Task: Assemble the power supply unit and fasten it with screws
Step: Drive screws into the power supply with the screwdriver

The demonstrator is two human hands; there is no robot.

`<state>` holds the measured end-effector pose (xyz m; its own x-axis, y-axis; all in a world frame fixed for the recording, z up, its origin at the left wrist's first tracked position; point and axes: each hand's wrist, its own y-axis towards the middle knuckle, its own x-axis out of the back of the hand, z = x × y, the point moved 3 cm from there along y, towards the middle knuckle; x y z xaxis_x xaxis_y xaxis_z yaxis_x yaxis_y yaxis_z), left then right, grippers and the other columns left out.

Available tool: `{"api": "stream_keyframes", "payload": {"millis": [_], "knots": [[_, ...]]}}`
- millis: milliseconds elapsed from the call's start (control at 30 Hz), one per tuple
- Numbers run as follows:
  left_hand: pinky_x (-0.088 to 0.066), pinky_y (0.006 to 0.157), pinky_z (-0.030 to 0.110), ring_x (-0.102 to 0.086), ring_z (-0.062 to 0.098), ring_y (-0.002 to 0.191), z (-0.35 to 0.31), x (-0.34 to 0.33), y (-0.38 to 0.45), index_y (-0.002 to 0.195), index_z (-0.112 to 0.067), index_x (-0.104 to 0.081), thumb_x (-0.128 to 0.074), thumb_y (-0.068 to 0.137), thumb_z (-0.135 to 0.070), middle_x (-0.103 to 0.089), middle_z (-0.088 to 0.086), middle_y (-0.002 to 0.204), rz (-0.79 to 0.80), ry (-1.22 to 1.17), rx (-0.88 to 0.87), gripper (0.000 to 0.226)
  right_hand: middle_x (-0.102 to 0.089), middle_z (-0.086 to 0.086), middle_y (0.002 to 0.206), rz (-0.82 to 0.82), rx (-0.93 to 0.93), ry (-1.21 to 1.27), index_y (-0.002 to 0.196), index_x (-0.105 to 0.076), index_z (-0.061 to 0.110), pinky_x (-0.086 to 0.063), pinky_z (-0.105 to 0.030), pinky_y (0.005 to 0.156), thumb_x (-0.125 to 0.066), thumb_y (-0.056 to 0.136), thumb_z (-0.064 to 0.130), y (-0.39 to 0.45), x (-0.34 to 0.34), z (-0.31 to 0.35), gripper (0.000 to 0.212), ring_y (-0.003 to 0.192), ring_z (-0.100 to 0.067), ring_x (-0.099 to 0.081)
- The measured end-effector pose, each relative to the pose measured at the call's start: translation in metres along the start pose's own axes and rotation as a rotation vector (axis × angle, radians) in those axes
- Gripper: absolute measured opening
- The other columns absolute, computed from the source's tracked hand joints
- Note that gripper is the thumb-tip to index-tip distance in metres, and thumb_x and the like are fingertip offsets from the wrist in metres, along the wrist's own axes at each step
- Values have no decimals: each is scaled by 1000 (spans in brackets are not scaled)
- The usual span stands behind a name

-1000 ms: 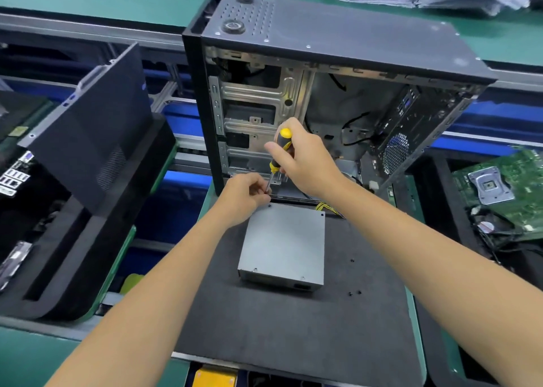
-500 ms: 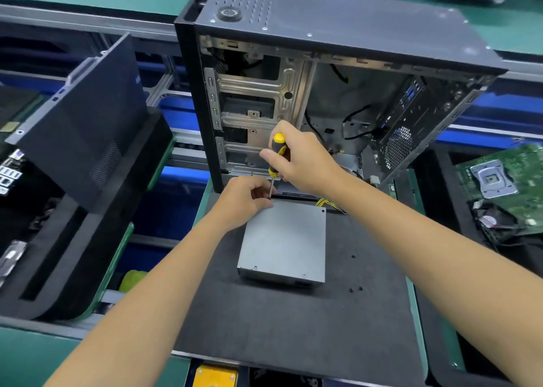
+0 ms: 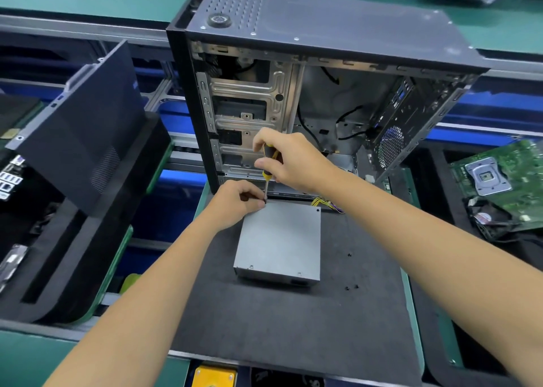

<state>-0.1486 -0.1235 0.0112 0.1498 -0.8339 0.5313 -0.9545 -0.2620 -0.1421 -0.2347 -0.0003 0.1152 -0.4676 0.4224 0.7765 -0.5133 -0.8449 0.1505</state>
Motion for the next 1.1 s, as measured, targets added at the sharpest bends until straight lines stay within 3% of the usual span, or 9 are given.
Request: {"api": "stream_keyframes", "payload": {"millis": [167,300,467,567,667,767,833,1000,1100], "knots": [[-41,65,6,-59,-3,73,0,-3,0,82,-27,-72,-75,83,-15,-68,-13,82,-31,3,-6,12,-54,12,66,124,11,-153,78,-54,17,-44,-22,57,-67,90,23,9,6,11,18,57,0,-50],[-43,67,7,-59,2,74,1,-8,-4,89,-18,-71,-72,84,-10,-68,-7,84,-57,-63,16,9,-55,8,70,197,12,-291,76,-57,15,-35,-22,53,-68,89,25,18,4,22,20,70,-14,-56],[-43,66,5,-58,2,76,-1,-12,-8,93,-13,-72,-71,85,-9,-68,-6,86,-101,-101,56,10,-53,-9,101,325,70,-511,89,-63,5,-47,-32,64,-60,84,7,18,4,31,7,79,-21,-54],[-41,62,0,-58,1,78,0,-10,-6,96,-13,-72,-72,85,-13,-68,-6,88,-100,-85,89,11,-62,-9,90,334,94,-589,76,-62,8,-42,-26,57,-61,85,7,19,7,31,9,82,-25,-58],[-42,63,2,-59,4,80,1,-9,-6,95,-13,-74,-72,85,-14,-69,-4,90,-104,-72,86,11,-49,-2,74,279,62,-567,65,-40,20,-30,-25,52,-61,91,23,22,6,29,34,76,-25,-54],[-40,64,2,-60,2,81,2,-9,-7,92,-18,-74,-73,84,-15,-70,-7,89,-123,-86,77,8,-31,1,67,199,37,-648,73,-35,14,-24,-28,49,-54,94,35,21,0,30,35,68,-25,-44],[-40,64,2,-60,-1,81,3,-10,-8,90,-21,-73,-73,84,-15,-69,-10,88,-133,-93,78,8,-33,2,69,226,36,-631,83,-38,14,-23,-28,48,-52,96,38,21,-2,33,31,64,-22,-41],[-41,66,1,-58,-11,75,6,-17,-13,93,-22,-68,-67,88,-10,-68,-11,90,-150,-182,71,14,-54,-9,96,395,17,-513,88,-48,11,-39,-30,57,-53,89,10,25,3,35,5,78,-22,-53],[-41,67,3,-56,-13,80,11,-24,-16,94,-32,-67,-65,90,-13,-65,-19,95,-206,-252,115,19,-50,-9,78,323,-10,-607,70,-42,13,-33,-27,48,-56,91,13,25,9,30,25,63,-20,-50]]}}
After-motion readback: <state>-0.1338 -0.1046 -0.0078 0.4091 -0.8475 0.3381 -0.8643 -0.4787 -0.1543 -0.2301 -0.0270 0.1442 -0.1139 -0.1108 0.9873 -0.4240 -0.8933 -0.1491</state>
